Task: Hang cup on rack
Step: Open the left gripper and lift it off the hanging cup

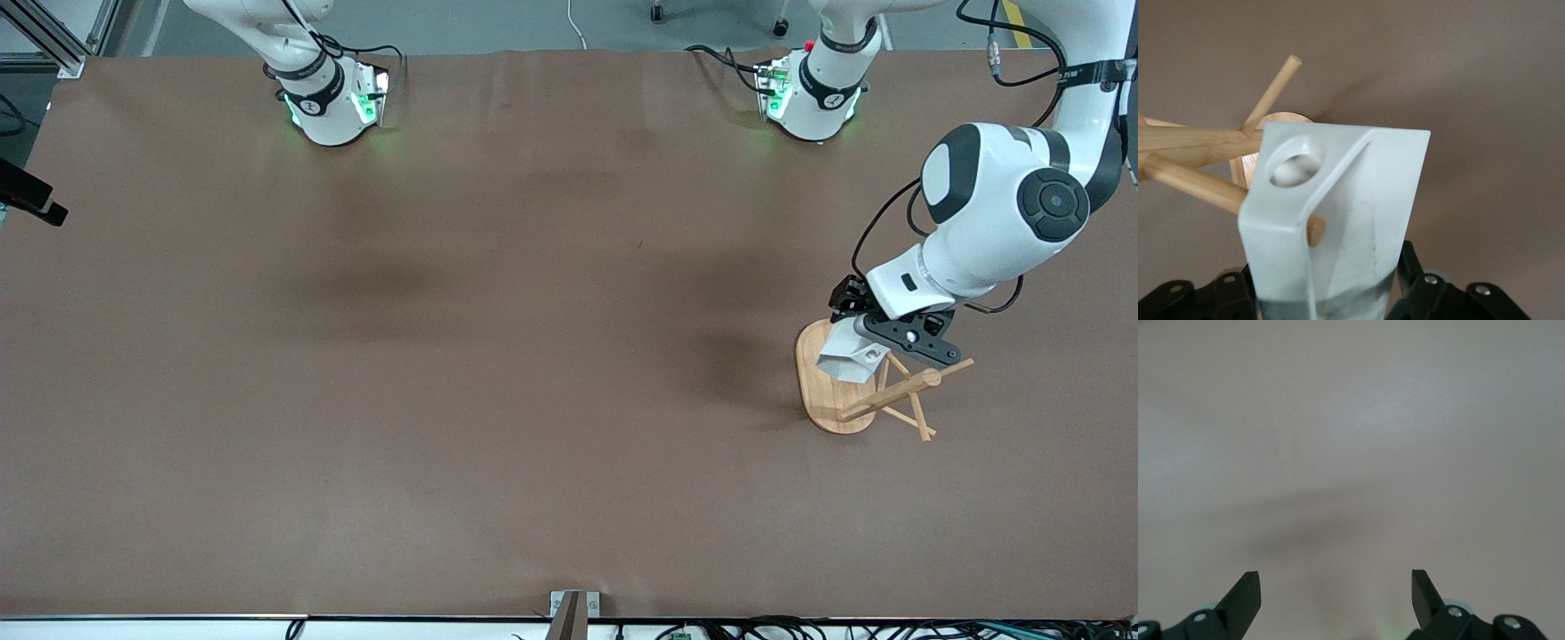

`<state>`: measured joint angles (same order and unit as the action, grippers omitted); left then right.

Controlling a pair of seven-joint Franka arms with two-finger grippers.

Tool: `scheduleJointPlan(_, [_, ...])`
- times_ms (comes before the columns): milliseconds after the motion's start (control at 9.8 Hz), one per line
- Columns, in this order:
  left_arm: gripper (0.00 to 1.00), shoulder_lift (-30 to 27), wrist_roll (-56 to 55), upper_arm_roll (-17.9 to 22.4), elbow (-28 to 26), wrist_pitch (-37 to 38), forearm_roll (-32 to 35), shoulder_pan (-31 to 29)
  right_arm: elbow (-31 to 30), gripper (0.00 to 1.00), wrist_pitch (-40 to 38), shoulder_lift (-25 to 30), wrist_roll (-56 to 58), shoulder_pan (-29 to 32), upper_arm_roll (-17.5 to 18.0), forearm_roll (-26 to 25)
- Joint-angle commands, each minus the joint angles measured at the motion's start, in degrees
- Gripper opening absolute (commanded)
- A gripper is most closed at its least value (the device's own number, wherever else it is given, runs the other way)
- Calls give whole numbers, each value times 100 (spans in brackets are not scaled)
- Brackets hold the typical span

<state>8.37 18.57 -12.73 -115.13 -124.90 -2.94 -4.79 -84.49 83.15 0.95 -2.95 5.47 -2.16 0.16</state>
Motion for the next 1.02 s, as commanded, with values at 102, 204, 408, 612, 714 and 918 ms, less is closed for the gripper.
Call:
scheduleJointPlan(102, [95,305,147,-1,157,-78,-84,-145,99,100,-44,-42,84,24,5,-51])
scheduleJointPlan(204, [100,306,147,-1,192,-78,-58,-223,99,100,-53,-42,84,24,5,-42])
scheduleJointPlan(408, [100,262,121,-1,358,-8,-58,-233,99,100,-53,-42,84,24,5,-42])
scheduleJointPlan(612, [100,-26,-80,-10,508,464,-84,-146,99,100,-53,-42,84,24,5,-42])
scheduleJointPlan(714, [100,-246,-795,-1,587,876,-32,20,99,100,-53,-42,84,24,5,-42])
scheduleJointPlan(918, [100,-554,-1722,60,1077,1842,30,319,99,100,-53,-42,84,24,5,-42])
